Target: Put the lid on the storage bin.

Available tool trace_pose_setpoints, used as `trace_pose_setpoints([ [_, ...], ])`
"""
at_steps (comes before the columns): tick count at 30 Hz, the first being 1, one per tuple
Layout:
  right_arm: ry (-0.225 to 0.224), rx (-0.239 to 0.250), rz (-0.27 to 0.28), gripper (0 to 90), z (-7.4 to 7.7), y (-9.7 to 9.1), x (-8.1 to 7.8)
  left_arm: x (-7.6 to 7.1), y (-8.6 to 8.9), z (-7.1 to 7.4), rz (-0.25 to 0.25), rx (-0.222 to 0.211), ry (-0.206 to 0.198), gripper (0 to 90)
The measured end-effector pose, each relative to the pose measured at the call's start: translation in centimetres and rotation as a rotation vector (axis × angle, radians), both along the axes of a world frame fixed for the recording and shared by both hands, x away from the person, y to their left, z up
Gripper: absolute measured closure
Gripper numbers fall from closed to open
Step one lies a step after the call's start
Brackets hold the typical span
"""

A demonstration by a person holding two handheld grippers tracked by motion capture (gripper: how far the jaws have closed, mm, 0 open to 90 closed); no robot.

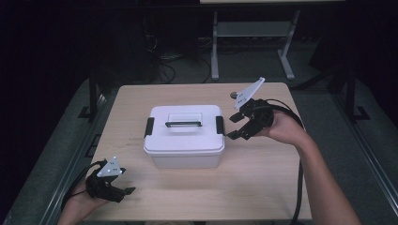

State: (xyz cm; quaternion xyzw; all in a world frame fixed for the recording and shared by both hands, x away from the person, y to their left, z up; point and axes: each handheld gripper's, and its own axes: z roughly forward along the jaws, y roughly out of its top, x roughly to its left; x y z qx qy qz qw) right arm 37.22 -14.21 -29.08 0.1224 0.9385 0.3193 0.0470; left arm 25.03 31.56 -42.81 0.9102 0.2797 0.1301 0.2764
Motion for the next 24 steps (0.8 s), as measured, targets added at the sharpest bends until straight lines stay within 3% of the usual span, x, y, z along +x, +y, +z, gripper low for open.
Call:
trace_pose_setpoints([
  [24, 0.022, 0.01, -0.049, 34.8, -1.7, -3.2, -0.9, 0.0, 0.0, 0.0, 0.0, 0.009, 0.009, 21.9],
])
